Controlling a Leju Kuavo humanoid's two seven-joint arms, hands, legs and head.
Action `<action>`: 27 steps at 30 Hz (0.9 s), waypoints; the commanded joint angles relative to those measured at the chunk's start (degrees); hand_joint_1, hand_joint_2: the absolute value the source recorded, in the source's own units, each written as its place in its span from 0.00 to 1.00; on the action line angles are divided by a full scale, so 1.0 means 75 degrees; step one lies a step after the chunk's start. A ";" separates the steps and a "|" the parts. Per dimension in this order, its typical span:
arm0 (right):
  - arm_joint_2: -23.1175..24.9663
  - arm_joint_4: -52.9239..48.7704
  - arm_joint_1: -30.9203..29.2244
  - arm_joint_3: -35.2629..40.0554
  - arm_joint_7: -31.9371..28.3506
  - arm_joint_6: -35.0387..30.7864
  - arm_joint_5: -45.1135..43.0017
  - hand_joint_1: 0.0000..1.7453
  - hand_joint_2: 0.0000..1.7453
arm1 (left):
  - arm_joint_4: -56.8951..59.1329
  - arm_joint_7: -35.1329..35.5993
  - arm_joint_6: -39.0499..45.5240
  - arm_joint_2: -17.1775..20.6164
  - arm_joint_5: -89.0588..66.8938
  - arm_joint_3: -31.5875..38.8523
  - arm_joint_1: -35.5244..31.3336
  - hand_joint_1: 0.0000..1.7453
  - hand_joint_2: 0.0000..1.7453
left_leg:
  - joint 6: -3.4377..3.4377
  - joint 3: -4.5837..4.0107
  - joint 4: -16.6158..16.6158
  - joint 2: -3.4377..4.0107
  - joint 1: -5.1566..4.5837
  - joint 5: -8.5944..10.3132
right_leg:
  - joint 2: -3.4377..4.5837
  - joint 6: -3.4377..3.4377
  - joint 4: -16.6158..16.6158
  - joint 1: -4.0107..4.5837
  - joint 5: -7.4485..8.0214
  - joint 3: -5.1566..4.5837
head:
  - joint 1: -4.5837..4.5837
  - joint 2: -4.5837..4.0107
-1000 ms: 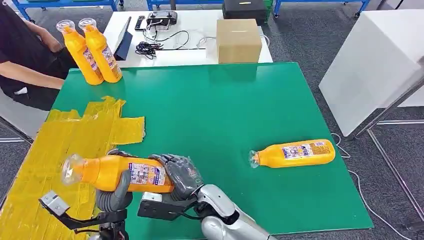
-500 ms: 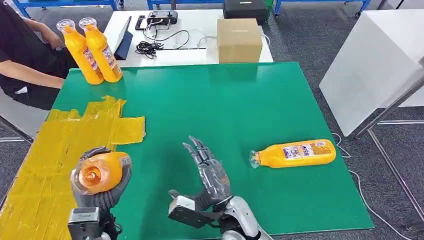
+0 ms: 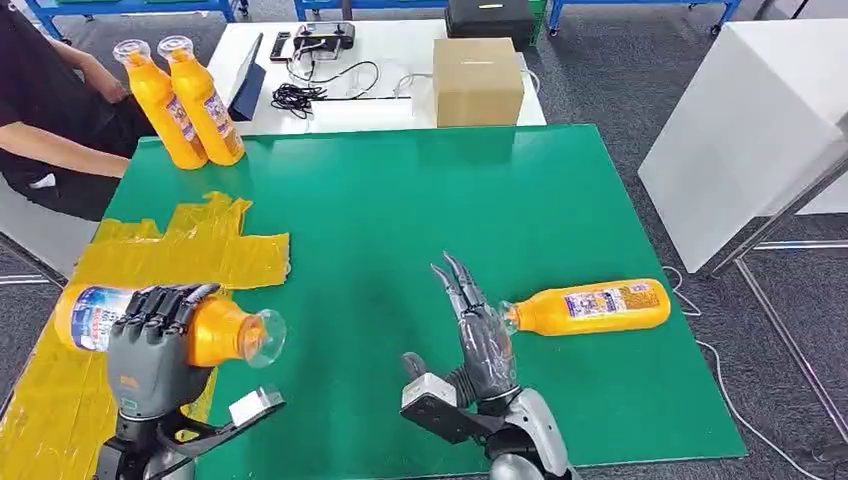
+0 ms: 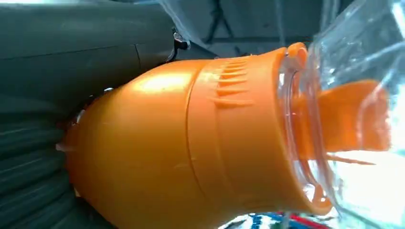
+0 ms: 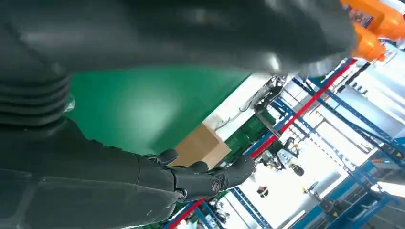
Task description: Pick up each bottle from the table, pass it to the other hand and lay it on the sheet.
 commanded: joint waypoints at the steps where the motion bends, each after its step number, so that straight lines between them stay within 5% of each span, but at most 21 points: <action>1: -0.0184 -0.0015 -0.0098 -0.0139 -0.0006 0.0036 -0.0035 0.00 0.00 | 0.0471 0.0036 -0.0006 0.0125 -0.0057 0.0381 -0.0302 1.00 1.00 | -0.0004 0.0013 -0.0007 0.0001 0.0002 -0.0003 | -0.0003 0.0004 -0.0013 0.0001 -0.0001 0.0018 | 0.0000 0.0000; 8: -0.0184 -0.0015 -0.0098 -0.0139 -0.0006 0.0036 -0.0035 0.00 0.00 | 0.0471 0.0036 -0.0006 0.0125 -0.0057 0.0381 -0.0302 1.00 1.00 | -0.0003 0.0001 -0.0005 -0.0002 -0.0001 0.0001 | -0.0005 0.0002 -0.0006 -0.0003 0.0000 0.0005 | 0.0000 0.0000; 9: -0.0177 -0.0002 -0.0111 -0.0137 -0.0026 0.0077 -0.0078 0.00 0.00 | 0.0781 0.0609 -0.0006 0.0456 -0.0547 0.0198 -0.0313 1.00 1.00 | -0.0004 0.0001 -0.0006 -0.0002 0.0001 0.0002 | -0.0006 0.0002 -0.0007 -0.0001 0.0001 0.0006 | 0.0000 0.0000; 10: -0.0167 -0.0002 -0.0158 -0.0142 -0.0063 0.0184 -0.0161 0.00 0.00 | 0.1447 0.2233 -0.0006 0.1349 -0.1229 -0.0747 -0.0300 1.00 1.00 | -0.0004 -0.0002 -0.0004 -0.0001 0.0001 0.0001 | -0.0005 0.0001 -0.0005 -0.0002 0.0000 0.0003 | 0.0000 0.0000; 11: -0.0167 -0.0002 -0.0158 -0.0142 -0.0063 0.0184 -0.0161 0.00 0.00 | 0.1447 0.2233 -0.0006 0.1349 -0.1229 -0.0747 -0.0300 1.00 1.00 | -0.0008 0.0013 -0.0021 -0.0009 -0.0002 0.0009 | -0.0014 -0.0001 -0.0016 -0.0005 0.0003 0.0017 | 0.0000 0.0000; 13: -0.0104 0.0006 -0.0258 -0.0136 -0.0055 0.0406 -0.0234 0.00 0.00 | 0.3127 0.4475 -0.0006 0.3154 -0.1240 -0.2314 -0.0732 1.00 1.00 | -0.0008 0.0016 -0.0021 -0.0012 -0.0004 0.0008 | -0.0016 -0.0001 -0.0016 -0.0007 0.0001 0.0018 | 0.0003 0.0000; 17: -0.0020 0.0039 -0.0282 -0.0125 0.0029 0.0584 -0.0188 0.00 0.00 | 0.5175 0.4951 -0.0284 0.3010 -0.1216 -0.2519 -0.1234 1.00 1.00 | -0.0014 0.0032 -0.0037 -0.0026 -0.0010 0.0021 | -0.0032 -0.0004 -0.0020 -0.0009 0.0003 0.0027 | 0.0000 0.0000; 27: 0.0008 0.0118 -0.0358 -0.0121 0.0076 0.0741 -0.0168 0.00 0.00 | 0.5816 0.4704 -0.1065 0.2903 -0.0942 -0.2448 -0.1488 1.00 1.00 | -0.0017 0.0001 -0.0011 0.0008 0.0007 0.0011 | -0.0003 0.0000 -0.0003 0.0010 -0.0001 0.0005 | 0.0000 0.0000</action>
